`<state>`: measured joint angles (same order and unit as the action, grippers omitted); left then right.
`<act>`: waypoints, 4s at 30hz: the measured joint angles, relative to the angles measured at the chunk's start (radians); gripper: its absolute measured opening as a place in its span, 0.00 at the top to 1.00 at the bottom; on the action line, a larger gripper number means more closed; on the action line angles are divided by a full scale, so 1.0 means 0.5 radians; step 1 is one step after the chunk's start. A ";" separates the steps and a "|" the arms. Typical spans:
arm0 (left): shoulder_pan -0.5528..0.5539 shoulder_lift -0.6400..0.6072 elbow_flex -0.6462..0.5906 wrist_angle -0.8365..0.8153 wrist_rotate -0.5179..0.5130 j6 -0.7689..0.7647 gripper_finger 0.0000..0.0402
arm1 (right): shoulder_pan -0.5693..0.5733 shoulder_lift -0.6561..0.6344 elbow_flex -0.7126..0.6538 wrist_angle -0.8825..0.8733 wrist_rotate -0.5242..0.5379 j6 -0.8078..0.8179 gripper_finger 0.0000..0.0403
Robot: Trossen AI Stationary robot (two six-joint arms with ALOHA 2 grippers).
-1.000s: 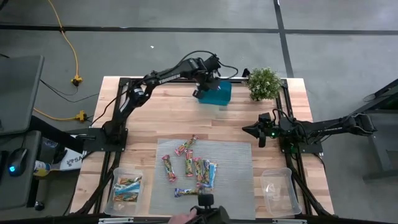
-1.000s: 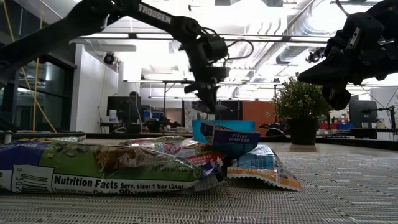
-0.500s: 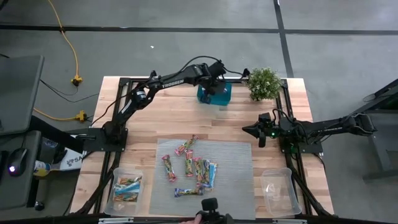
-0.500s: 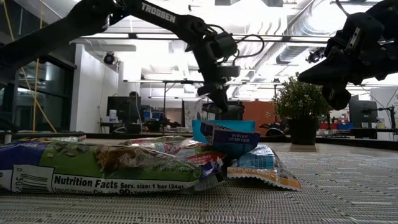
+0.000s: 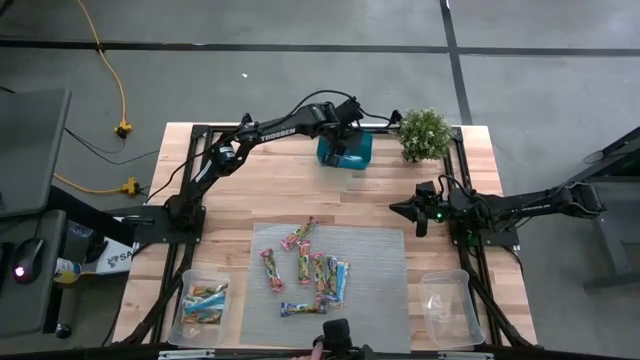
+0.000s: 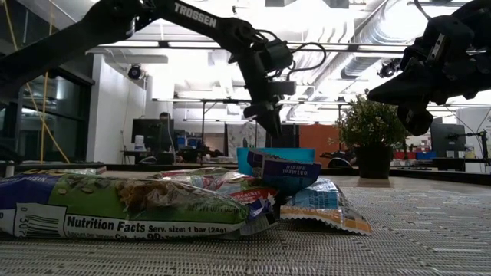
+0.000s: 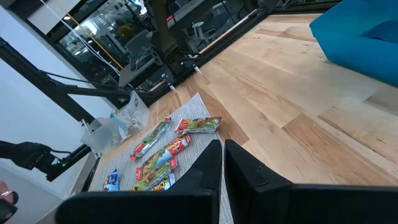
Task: Pick and place Granola Bars by type
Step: Put the blue granola bar into the blue bin
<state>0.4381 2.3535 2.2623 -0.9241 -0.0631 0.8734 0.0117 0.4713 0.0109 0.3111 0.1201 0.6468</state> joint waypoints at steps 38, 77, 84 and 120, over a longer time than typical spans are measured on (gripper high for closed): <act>-0.098 -0.873 0.161 -0.708 -0.005 -1.239 0.57 | 0.001 0.000 0.000 0.000 0.000 0.000 1.00; -1.478 -2.014 -0.584 -1.296 -1.158 -3.371 0.57 | 0.000 0.000 0.000 -0.001 0.000 0.000 1.00; -1.759 -2.084 -1.023 -1.296 -1.119 -3.994 0.57 | 0.001 0.000 0.000 -0.001 0.000 0.000 1.00; -2.183 -1.095 -1.665 0.399 -0.327 -3.288 0.57 | 0.000 -0.002 0.000 -0.003 0.000 0.000 1.00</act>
<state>-0.6534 1.8059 1.4300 -0.7246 -0.2264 -0.7705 0.0117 0.4701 0.0110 0.3097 0.1201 0.6467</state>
